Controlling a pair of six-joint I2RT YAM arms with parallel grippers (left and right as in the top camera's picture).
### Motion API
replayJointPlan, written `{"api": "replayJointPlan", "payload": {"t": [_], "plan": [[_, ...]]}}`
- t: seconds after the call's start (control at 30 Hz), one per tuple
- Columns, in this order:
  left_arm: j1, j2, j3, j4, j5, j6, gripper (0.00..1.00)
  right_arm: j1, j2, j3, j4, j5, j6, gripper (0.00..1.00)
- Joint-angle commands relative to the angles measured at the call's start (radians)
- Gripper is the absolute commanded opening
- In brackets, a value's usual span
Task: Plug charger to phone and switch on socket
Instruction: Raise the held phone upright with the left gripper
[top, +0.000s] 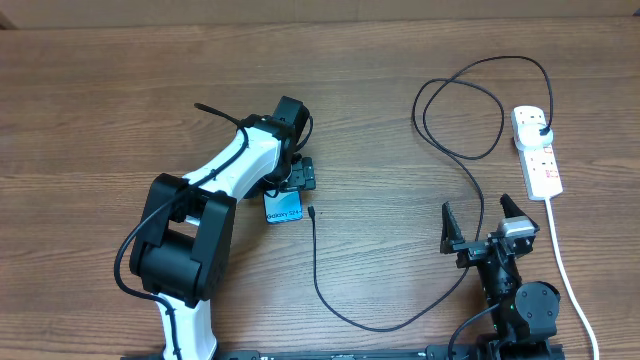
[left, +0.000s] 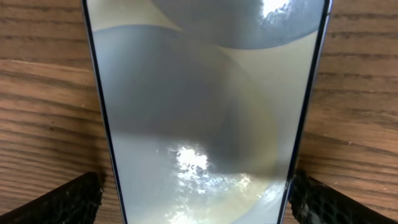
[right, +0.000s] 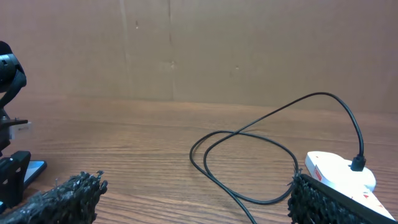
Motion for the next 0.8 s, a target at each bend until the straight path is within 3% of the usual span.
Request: {"api": "replayJointPlan", "payload": {"t": [0.0,0.17,0.37,0.47,0.6,0.67,0.77], "plan": [[0.001,0.01,-0.031,0.003,-0.012,-0.012,0.99,0.006,-0.012,-0.01,0.003,-0.002,-0.005,1.0],[0.001,0.01,-0.031,0.004,-0.01,-0.012,1.0,0.006,-0.012,-0.01,0.003,-0.002,-0.005,1.0],[0.001,0.01,-0.031,0.004,0.003,-0.011,0.93,0.006,-0.012,-0.01,0.003,-0.002,-0.005,1.0],[0.001,0.01,-0.031,0.004,0.019,-0.011,1.0,0.006,-0.012,-0.01,0.003,-0.002,-0.005,1.0],[0.001,0.01,-0.031,0.004,0.021,-0.01,1.0,0.006,-0.012,-0.01,0.003,-0.002,-0.005,1.0],[0.001,0.01,-0.031,0.004,0.027,-0.007,0.96,0.006,-0.012,-0.01,0.003,-0.002,-0.005,1.0],[0.001,0.01,-0.031,0.003,0.028,-0.003,0.82,0.006,-0.012,-0.01,0.003,-0.002,-0.005,1.0]]}}
